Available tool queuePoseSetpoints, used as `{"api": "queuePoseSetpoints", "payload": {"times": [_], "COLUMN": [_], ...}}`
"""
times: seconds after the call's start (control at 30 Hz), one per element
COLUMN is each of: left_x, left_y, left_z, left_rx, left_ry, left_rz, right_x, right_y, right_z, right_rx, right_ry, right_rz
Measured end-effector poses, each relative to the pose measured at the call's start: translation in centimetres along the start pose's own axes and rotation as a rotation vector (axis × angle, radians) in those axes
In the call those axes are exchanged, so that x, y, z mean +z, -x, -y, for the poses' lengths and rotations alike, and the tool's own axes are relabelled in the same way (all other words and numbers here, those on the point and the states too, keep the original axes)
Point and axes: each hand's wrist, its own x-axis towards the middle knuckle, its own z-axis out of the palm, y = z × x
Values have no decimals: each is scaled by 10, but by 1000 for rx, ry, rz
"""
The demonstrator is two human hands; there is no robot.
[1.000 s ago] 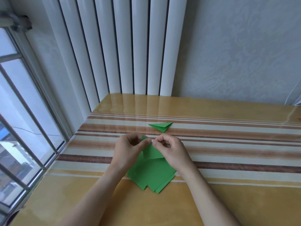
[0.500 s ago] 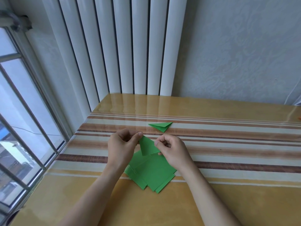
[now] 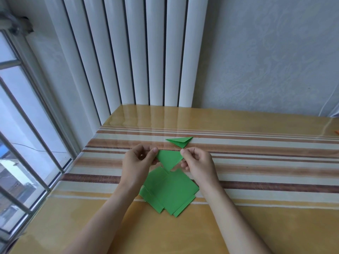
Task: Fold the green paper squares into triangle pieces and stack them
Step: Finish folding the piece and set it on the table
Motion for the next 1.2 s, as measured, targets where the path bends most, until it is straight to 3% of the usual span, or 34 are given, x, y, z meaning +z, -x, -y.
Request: {"api": "queuePoseSetpoints", "payload": {"times": [0.17,0.33,0.57,0.77,1.2], "left_x": [2,5,4,4,2], "left_y": [2,3,3,1,2], "left_z": [0,8,5,3,1], "left_rx": [-29,43,-51,31,32], "left_ry": [-26,-293,-157,-162,-215], "left_rz": [170,333,238,198,173], "right_x": [0,2,8,8,7], "right_y": [-1,1,0,0,2], "right_z": [1,0,-7,-10,-6], "right_rx": [-3,-24,-68,-169,-271], "right_ry": [-185,-165,-42,189,261], "right_rz": [-92,54,201,322,185]}}
